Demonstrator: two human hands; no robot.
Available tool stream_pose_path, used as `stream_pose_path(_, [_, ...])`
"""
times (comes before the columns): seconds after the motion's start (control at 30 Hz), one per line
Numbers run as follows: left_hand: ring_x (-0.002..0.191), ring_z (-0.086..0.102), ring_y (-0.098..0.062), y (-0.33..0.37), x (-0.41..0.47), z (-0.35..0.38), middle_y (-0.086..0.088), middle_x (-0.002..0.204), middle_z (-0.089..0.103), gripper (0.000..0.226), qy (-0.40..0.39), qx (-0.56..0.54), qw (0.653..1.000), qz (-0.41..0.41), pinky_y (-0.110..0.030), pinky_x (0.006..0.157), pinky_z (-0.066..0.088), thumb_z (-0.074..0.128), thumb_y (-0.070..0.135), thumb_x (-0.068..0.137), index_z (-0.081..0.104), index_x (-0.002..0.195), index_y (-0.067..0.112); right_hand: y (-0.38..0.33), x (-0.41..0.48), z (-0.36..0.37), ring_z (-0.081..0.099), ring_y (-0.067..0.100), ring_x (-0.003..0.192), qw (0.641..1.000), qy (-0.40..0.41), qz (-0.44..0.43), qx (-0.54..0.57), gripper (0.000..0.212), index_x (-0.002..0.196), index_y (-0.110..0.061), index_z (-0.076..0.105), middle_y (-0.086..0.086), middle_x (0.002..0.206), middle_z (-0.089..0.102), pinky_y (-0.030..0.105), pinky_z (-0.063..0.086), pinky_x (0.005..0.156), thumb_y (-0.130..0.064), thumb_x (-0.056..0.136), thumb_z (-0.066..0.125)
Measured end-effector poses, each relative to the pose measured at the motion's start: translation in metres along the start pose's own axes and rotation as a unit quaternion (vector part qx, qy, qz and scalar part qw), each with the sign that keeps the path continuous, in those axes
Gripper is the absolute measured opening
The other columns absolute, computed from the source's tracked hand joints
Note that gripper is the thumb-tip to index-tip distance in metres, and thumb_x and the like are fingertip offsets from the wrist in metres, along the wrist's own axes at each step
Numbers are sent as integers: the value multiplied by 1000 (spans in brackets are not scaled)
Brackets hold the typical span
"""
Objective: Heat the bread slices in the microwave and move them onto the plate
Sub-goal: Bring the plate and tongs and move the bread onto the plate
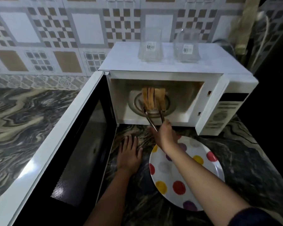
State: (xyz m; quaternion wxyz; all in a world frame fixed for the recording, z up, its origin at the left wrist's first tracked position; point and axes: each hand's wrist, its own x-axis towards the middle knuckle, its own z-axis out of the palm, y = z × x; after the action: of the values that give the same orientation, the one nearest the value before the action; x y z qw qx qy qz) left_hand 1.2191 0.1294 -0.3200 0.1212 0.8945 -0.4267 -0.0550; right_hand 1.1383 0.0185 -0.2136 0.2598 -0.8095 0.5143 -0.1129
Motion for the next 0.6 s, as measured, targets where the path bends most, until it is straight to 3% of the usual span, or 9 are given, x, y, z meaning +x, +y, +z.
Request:
stream_pose_path(0.23, [147,1,-17,-3,0,4,-4,159,6,83,18,-22,1000,13,-32,117,-4,-7,55,77,11,150,20,-26,14,12,54,33,114,997,8,40,65,64,131,-4,37,15,127,51,38,46,87,-49,88,54])
stream_pose_path(0.33, [144,20,-22,-6,3,9,-8,154,25,73,45,-30,998,10,-36,116,7,11,52,86,31,146,17,-30,13,11,52,35,117,993,15,54,100,64,132,-6,35,13,131,50,38,44,88,-46,87,57])
stream_pose_path(0.47, [133,43,-25,-6,3,13,-10,142,47,60,68,-3,998,3,-45,109,31,29,45,88,50,135,14,-26,4,14,54,35,115,999,13,30,39,66,133,-2,34,17,130,50,36,46,86,-48,90,51])
stream_pose_path(0.6, [136,40,-24,-5,3,13,-10,145,44,61,66,-2,998,6,-43,111,25,27,46,89,47,137,14,-24,10,12,53,33,115,999,-5,32,44,62,131,-4,38,16,129,51,35,45,84,-49,90,50])
